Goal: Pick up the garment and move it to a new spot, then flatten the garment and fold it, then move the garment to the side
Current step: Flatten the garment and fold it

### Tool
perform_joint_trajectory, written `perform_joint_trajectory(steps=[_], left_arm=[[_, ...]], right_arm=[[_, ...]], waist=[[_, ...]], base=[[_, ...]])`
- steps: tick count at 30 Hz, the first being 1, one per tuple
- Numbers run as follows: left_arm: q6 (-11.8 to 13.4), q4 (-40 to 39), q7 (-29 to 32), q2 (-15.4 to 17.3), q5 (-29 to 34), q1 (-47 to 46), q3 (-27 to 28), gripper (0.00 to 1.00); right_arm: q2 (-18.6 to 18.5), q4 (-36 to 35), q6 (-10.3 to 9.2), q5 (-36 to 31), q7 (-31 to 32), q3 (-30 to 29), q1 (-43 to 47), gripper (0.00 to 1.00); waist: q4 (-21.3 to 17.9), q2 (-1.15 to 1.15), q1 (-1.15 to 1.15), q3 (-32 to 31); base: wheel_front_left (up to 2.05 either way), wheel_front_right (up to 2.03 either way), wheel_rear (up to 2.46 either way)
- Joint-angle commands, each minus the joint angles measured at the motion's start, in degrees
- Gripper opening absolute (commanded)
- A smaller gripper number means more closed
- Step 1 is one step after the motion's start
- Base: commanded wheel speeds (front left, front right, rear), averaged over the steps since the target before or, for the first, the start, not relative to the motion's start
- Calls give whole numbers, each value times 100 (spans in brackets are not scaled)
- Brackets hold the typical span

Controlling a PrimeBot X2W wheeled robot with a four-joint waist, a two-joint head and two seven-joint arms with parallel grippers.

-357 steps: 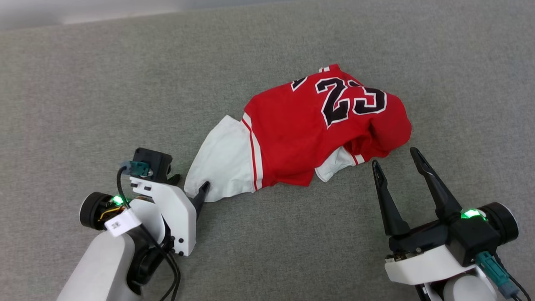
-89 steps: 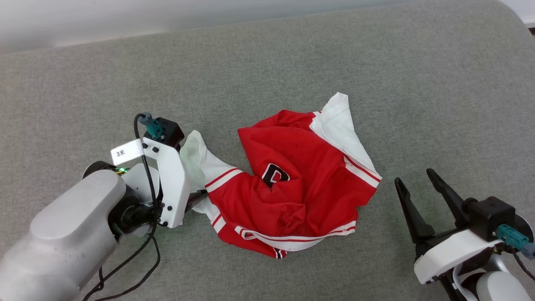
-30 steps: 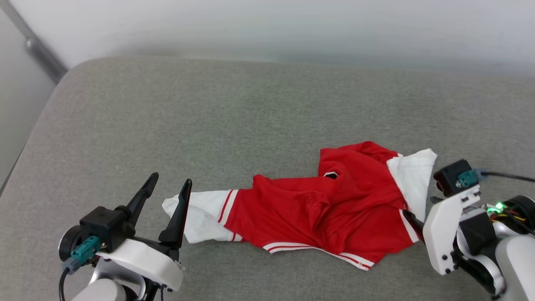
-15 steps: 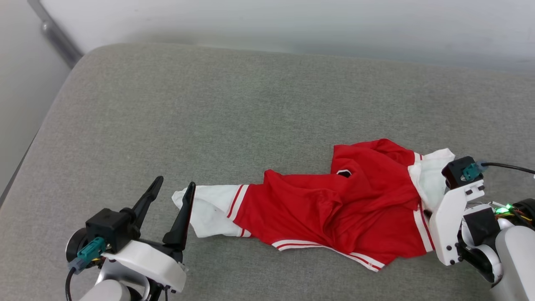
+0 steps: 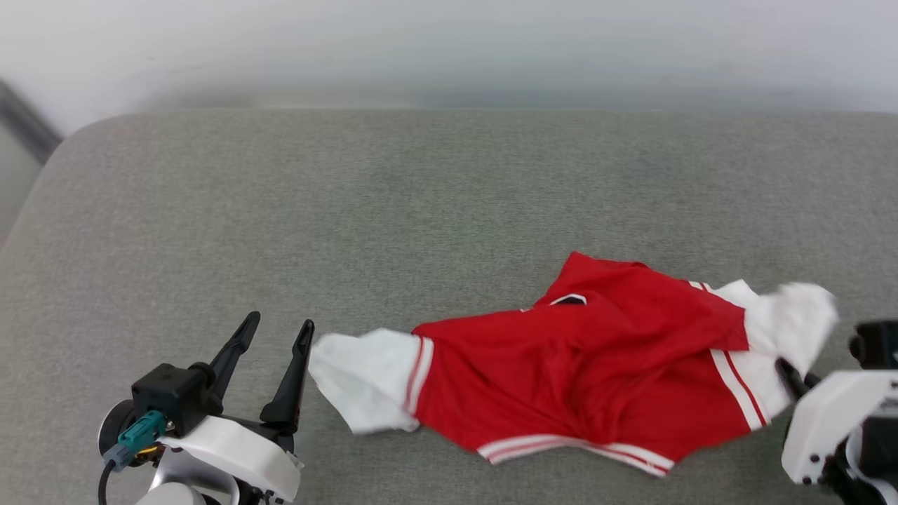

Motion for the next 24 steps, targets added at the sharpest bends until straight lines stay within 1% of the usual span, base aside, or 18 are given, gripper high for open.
perform_joint_trajectory(steps=[1, 4, 7, 8, 12, 13, 14, 15, 19, 22, 24], left_arm=[[11, 0, 1, 29, -30, 61, 4, 100], [10, 1, 13, 38, -45, 94, -10, 100], [7, 8, 41, 46, -63, 95, -19, 100], [-1, 22, 65, 57, -67, 90, -43, 100], [24, 18, 85, 70, -82, 95, -39, 100], [31, 8, 84, 74, -84, 104, -35, 100], [39, -26, 73, 69, -82, 120, -21, 100], [38, -47, 64, 51, -83, 115, -11, 100], [1, -141, 24, -9, -72, 138, 54, 100], [-47, -236, 16, -29, -13, 135, 93, 100], [-138, -338, 10, -42, 64, 77, 45, 100]], right_arm=[[218, -88, -4, 112, -147, -239, 216, 0], [477, -47, -4, 184, -370, -658, 576, 0], [610, 193, -3, 123, -575, -822, 812, 0], [581, 426, -5, -78, -831, -758, 891, 100], [621, 346, -3, -9, -1269, -654, 707, 100], [566, 265, -3, -7, -1400, -602, 681, 100], [446, -20, -3, 10, -1789, -483, 650, 100], [406, -141, -3, 32, -1936, -418, 644, 100], [296, -558, -3, 154, -2455, -310, 668, 100], [348, -775, -3, 244, -2773, -295, 629, 100], [364, -876, -3, 304, -2970, -270, 603, 100]], waist=[[-112, 0, 0, -7], [-172, 0, 0, 5], [-214, 0, 0, 14], [-245, 0, 0, 1], [-300, 0, 0, -46], [-317, 0, 0, -56], [-371, 0, 0, -91], [-387, 0, 0, -98], [-468, 0, 0, -141], [-545, 0, 0, -164], [-586, 0, 0, -163]], base=[[0, 0, 0], [0, 0, 0], [0, 0, 0], [0, 0, 0], [0, 0, 0], [0, 0, 0], [0, 0, 0], [0, 0, 0], [0, 0, 0], [0, 0, 0], [0, 0, 0]])
